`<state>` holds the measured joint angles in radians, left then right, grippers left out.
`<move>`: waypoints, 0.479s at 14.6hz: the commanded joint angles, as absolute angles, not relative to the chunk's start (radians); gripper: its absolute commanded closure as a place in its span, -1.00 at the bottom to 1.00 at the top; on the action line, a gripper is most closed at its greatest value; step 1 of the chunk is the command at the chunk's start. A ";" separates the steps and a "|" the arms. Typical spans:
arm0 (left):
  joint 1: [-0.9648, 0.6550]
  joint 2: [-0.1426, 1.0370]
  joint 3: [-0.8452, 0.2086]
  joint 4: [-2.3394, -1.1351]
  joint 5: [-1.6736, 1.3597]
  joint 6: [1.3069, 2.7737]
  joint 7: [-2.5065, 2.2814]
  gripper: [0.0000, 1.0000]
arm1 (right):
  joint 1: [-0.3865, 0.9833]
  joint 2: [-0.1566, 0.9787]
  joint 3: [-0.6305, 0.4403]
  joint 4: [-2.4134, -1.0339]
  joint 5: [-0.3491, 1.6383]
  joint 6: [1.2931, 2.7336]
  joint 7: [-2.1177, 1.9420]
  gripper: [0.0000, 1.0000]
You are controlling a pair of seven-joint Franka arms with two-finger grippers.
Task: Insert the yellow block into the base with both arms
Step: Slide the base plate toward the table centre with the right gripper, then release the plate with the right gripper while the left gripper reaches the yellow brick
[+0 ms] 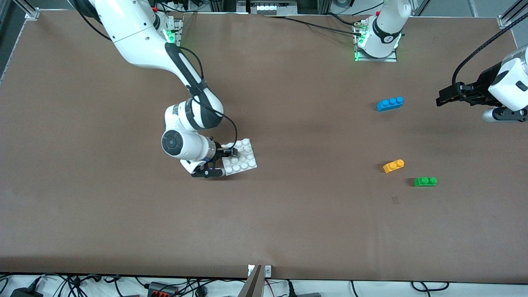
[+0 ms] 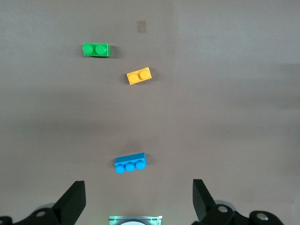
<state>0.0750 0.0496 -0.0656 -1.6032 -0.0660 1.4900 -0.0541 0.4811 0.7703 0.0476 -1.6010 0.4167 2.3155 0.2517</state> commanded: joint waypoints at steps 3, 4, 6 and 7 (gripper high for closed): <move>0.071 0.122 -0.067 -1.591 -0.083 1.489 -0.034 -1.00 | 0.594 0.891 0.040 -1.453 0.437 2.336 0.389 0.31; 0.064 0.127 -0.074 -1.589 -0.080 1.494 -0.032 -1.00 | 0.609 0.903 0.040 -1.437 0.437 2.338 0.408 0.31; 0.052 0.161 -0.093 -1.588 -0.075 1.522 0.048 -1.00 | 0.641 0.917 0.040 -1.416 0.437 2.368 0.478 0.31; 0.046 0.184 -0.100 -1.591 -0.075 1.538 0.134 -1.00 | 0.649 0.925 0.041 -1.404 0.439 2.388 0.518 0.31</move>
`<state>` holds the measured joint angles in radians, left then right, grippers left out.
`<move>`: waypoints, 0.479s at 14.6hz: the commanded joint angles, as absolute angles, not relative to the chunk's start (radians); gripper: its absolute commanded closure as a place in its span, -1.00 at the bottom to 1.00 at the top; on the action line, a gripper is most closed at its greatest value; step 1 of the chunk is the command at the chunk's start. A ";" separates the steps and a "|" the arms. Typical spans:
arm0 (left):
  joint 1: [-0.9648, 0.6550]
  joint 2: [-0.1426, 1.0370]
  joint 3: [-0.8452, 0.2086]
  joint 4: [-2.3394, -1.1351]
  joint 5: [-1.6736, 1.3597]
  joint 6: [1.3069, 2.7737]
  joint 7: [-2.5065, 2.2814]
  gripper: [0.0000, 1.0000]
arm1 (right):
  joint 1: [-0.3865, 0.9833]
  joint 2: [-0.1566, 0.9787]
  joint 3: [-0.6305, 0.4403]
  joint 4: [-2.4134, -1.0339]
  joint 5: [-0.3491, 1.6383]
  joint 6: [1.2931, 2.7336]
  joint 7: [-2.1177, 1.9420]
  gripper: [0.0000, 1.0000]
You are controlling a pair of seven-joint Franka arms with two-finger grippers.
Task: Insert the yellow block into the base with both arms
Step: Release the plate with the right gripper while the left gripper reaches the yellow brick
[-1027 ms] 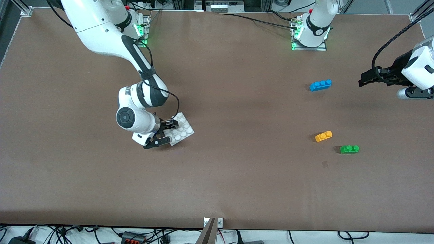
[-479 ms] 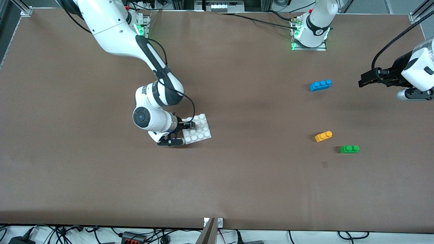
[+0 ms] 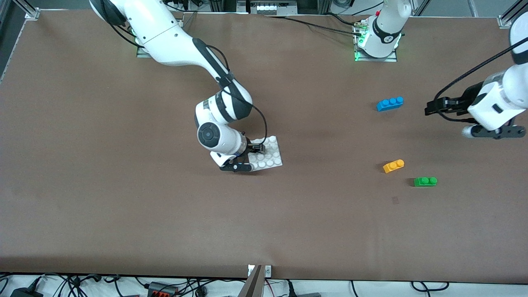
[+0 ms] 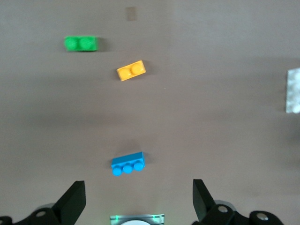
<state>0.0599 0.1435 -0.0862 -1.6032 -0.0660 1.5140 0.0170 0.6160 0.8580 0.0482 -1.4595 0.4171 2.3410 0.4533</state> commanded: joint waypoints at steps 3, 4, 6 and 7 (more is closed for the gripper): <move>0.022 0.273 -0.100 -1.598 -0.066 1.552 0.289 -1.00 | 0.667 0.949 0.069 -1.384 0.439 2.431 0.613 0.31; 0.021 0.296 -0.100 -1.600 -0.061 1.592 0.399 -1.00 | 0.667 0.950 0.074 -1.382 0.437 2.439 0.649 0.31; 0.025 0.353 -0.100 -1.608 -0.031 1.705 0.640 -1.00 | 0.667 0.945 0.074 -1.384 0.437 2.439 0.692 0.31; 0.035 0.386 -0.100 -1.606 -0.031 1.748 0.719 -1.00 | 0.667 0.943 0.074 -1.382 0.437 2.436 0.716 0.31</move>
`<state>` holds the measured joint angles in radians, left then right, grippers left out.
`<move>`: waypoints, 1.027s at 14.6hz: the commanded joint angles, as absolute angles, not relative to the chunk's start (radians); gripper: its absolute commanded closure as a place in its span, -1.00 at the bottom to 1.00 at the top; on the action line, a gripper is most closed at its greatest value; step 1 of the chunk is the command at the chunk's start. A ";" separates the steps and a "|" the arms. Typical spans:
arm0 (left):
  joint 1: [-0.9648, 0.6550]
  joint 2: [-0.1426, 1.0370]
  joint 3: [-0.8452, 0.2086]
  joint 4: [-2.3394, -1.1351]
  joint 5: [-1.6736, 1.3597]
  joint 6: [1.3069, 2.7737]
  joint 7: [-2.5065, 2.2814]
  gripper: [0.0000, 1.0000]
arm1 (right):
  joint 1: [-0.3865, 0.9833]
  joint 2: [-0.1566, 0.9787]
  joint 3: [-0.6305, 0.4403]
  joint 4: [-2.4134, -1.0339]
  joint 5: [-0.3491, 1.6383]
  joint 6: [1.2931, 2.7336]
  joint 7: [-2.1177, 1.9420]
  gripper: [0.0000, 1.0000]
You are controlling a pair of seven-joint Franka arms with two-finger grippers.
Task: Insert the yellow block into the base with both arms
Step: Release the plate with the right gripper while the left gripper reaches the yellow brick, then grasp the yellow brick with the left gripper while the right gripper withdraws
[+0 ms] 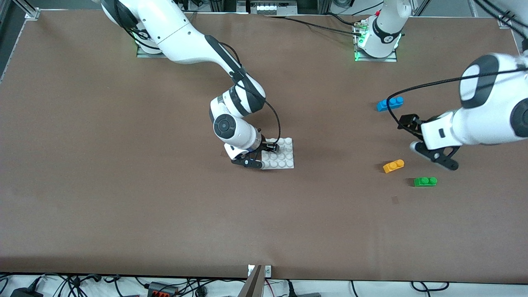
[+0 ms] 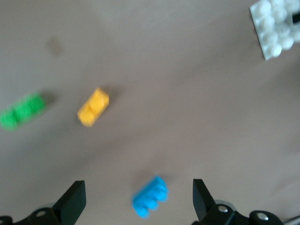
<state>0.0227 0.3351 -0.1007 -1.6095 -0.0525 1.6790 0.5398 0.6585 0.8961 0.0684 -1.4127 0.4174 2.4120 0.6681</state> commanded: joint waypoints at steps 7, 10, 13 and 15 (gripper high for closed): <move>0.052 0.564 -0.098 -1.612 0.057 2.038 1.219 -1.00 | 0.667 0.907 0.065 -1.385 0.417 2.428 0.741 -1.00; 0.083 0.555 -0.100 -1.722 0.054 2.198 1.428 -0.90 | 0.654 0.818 0.048 -1.391 0.414 2.366 0.742 -1.00; 0.072 0.450 -0.098 -1.958 0.057 2.443 1.451 -0.95 | 0.650 0.711 -0.043 -1.391 0.355 2.197 0.729 -1.00; 0.064 0.422 -0.100 -2.035 0.057 2.531 1.450 -1.00 | 0.650 0.648 -0.112 -1.391 0.272 2.081 0.709 -1.00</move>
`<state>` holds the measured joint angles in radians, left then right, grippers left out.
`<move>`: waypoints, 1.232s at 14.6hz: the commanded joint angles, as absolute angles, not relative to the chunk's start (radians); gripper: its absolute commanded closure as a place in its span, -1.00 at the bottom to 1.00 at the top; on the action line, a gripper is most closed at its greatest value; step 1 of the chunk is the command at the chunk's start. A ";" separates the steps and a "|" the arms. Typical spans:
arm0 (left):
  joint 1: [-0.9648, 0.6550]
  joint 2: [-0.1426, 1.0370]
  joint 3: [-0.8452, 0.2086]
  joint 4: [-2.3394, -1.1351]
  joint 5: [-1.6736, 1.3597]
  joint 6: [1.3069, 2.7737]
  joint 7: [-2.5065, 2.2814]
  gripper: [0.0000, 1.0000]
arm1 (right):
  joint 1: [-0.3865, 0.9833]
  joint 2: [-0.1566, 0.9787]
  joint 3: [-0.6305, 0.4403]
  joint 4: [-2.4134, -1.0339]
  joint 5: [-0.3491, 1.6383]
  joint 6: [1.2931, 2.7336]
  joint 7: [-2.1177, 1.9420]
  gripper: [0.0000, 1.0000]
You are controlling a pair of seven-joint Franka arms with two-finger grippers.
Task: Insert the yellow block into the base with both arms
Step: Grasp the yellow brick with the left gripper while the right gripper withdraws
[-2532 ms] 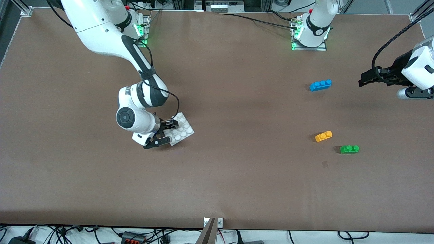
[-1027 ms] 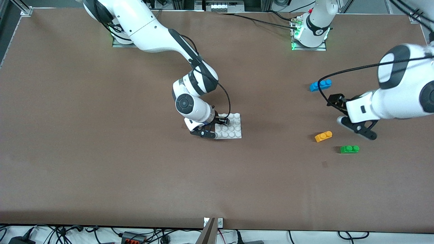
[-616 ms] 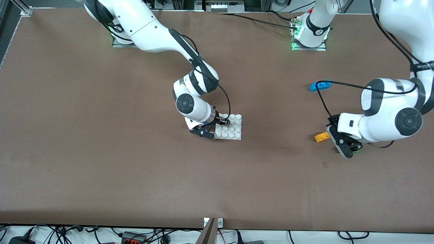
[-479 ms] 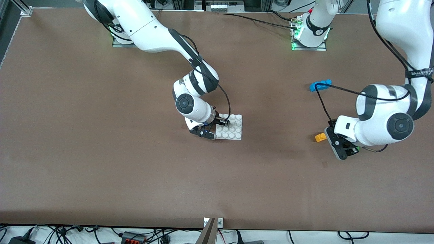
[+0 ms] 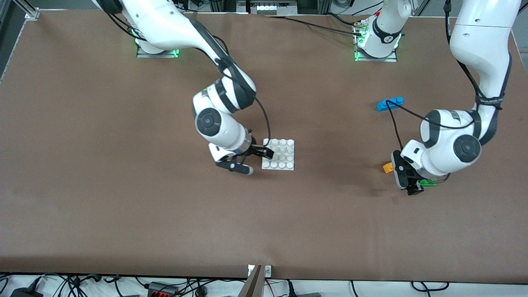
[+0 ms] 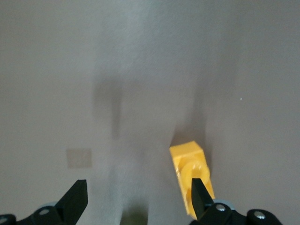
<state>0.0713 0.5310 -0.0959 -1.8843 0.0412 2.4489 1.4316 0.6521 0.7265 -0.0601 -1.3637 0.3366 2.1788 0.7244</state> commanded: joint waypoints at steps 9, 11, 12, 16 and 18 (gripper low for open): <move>0.104 0.434 -0.100 -2.091 0.057 2.572 1.463 -1.00 | 0.646 0.399 -0.458 -1.391 0.123 1.587 0.131 -1.00; 0.104 0.456 -0.100 -2.091 0.057 2.598 1.462 -1.00 | 0.646 0.350 -0.512 -1.391 0.123 1.516 0.083 -1.00; 0.104 0.469 -0.100 -2.091 0.055 2.603 1.462 -1.00 | 0.646 0.328 -0.538 -1.391 0.121 1.493 0.081 -1.00; 0.106 0.486 -0.100 -2.088 0.054 2.620 1.445 -0.70 | 0.646 0.291 -0.620 -1.397 0.117 1.465 -0.063 -1.00; 0.107 0.497 -0.100 -2.083 0.052 2.620 1.445 -0.25 | 0.637 0.290 -0.650 -1.408 0.120 1.451 -0.078 -1.00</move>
